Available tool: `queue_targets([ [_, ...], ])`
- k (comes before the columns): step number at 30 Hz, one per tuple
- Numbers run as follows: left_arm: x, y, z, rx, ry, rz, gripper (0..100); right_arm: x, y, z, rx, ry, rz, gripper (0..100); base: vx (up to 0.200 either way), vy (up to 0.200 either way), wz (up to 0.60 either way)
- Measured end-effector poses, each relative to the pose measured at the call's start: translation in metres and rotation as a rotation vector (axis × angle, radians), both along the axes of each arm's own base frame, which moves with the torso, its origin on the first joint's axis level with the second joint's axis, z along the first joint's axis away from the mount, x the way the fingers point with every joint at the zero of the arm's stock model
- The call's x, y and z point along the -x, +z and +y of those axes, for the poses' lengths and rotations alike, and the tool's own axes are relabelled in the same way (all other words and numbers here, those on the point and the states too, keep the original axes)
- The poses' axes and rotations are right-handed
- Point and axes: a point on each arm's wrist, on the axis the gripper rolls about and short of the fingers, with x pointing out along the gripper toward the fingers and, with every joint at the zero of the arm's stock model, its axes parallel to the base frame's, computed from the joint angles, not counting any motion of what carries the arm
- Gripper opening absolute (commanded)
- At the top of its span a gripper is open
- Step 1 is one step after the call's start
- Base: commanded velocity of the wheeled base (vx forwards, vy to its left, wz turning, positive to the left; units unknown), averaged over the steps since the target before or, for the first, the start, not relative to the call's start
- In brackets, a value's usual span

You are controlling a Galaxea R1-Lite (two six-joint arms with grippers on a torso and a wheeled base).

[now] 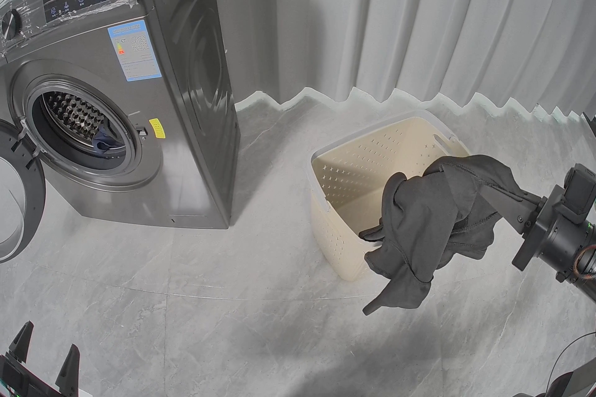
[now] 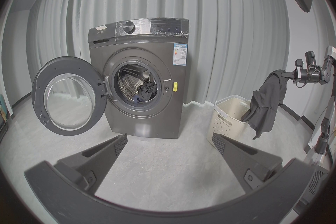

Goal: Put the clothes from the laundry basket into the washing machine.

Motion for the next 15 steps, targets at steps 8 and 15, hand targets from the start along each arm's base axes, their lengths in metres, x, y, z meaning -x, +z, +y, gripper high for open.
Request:
queue_targets([
  [8, 0.0, -0.0001, 0.0, 0.0, 0.001, 0.001, 100, -0.0007, 0.0007, 0.0005, -0.001, 0.001, -0.001, 0, 0.0, 0.2, 0.0],
  [15, 0.0, 0.0, 0.0, 0.0, 0.002, 0.0, 100, -0.0017, 0.0015, 0.0013, -0.007, 0.003, 0.0, 0, 0.0, 0.2, 0.0],
])
